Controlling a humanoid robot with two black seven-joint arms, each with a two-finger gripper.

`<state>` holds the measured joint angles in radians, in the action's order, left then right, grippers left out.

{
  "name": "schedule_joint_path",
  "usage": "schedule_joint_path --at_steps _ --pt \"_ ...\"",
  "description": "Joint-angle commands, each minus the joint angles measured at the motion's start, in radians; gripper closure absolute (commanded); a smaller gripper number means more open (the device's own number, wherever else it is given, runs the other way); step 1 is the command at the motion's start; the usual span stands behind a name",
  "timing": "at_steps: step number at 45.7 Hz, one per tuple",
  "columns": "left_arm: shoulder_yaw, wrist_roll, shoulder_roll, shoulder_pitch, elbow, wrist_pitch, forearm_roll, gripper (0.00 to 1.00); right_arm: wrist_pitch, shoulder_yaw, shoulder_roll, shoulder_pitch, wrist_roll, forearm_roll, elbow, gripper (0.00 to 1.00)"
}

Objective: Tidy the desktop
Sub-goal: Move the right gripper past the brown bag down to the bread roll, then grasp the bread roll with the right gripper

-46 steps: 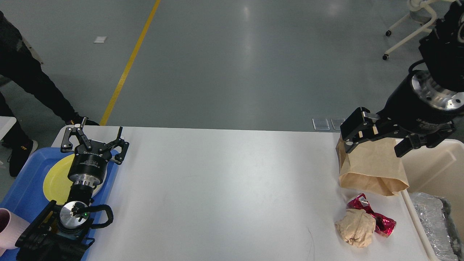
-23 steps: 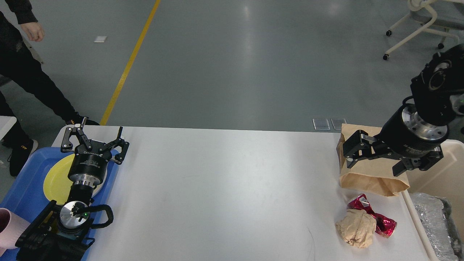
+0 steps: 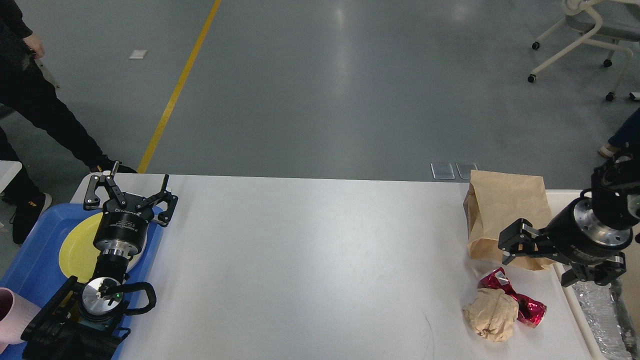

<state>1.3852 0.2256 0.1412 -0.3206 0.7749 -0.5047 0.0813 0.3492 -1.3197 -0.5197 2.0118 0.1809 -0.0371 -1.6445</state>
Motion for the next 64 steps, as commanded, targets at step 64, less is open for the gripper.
schedule_joint_path --at_steps 64 --pt "0.0 0.0 0.0 0.0 0.001 -0.002 0.0 0.04 -0.128 0.467 0.066 -0.849 -0.001 -0.049 0.578 0.01"
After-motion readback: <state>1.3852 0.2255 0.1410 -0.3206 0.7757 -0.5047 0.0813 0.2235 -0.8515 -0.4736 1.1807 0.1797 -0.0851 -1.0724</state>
